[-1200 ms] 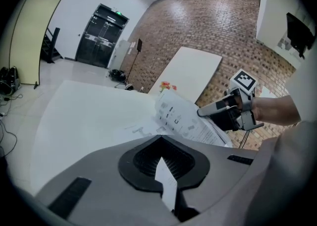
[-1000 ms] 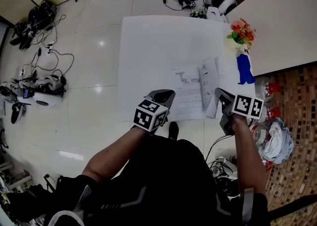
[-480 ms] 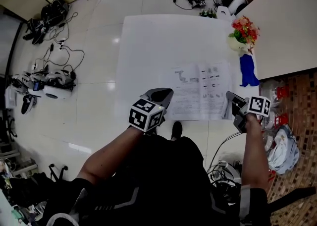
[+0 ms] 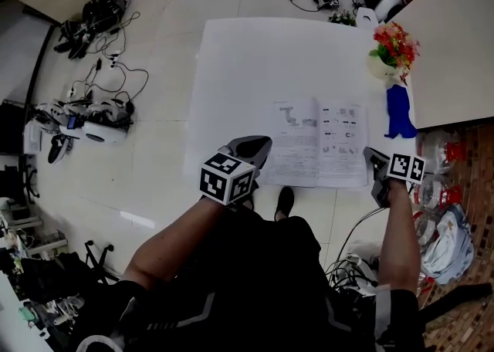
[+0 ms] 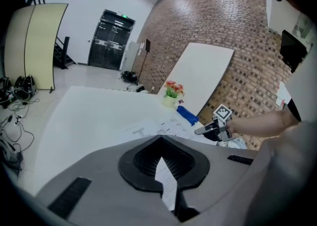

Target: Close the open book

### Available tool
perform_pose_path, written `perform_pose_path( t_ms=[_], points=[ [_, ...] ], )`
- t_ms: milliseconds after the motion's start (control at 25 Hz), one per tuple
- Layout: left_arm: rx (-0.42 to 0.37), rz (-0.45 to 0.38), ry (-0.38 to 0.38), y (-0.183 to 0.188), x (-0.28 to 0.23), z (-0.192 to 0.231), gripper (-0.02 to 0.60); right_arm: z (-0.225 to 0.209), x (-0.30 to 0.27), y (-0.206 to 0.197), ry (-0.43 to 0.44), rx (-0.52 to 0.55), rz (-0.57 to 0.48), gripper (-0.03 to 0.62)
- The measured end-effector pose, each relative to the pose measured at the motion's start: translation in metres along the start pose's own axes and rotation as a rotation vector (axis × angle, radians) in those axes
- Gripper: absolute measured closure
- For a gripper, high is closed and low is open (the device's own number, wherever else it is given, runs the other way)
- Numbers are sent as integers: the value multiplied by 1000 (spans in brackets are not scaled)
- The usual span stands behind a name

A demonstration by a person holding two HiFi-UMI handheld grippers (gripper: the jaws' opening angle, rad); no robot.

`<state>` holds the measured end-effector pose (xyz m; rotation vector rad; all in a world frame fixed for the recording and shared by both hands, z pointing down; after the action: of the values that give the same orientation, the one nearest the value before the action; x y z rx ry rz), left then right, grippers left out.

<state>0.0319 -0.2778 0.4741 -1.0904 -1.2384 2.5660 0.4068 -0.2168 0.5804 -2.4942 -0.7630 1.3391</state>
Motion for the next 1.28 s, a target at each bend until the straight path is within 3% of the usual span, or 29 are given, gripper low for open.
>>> perform_pose_path(
  t_ms=[320,600,800,1000,1200,1280],
  points=[
    [19,-22,8,-4,15,15,586,11,13,2,-98,80,-42,553],
    [18,-57,-10,-3,30,29,586,82,18,21,-63,245,-92,551],
    [29,-97,0,2,46,41,586,167,1,32,-3,455,-92,540],
    [50,-123,27,1,58,52,586,246,-37,4,78,701,26,469],
    [70,-139,68,-5,68,54,586,282,-69,-39,136,957,155,415],
    [75,-139,86,-9,70,52,586,286,-74,-50,155,1009,177,414]
  ],
)
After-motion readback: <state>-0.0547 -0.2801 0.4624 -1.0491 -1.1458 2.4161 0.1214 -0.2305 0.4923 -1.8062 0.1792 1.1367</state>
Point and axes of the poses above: the fingertips, and each gripper's own axes: x backward along the fingers, z to its left, y out of its top, the point moved 7 cm from there along x, backward along the fingers, and after that the axes turned 4 degrees about x, right-handed, at the moved point
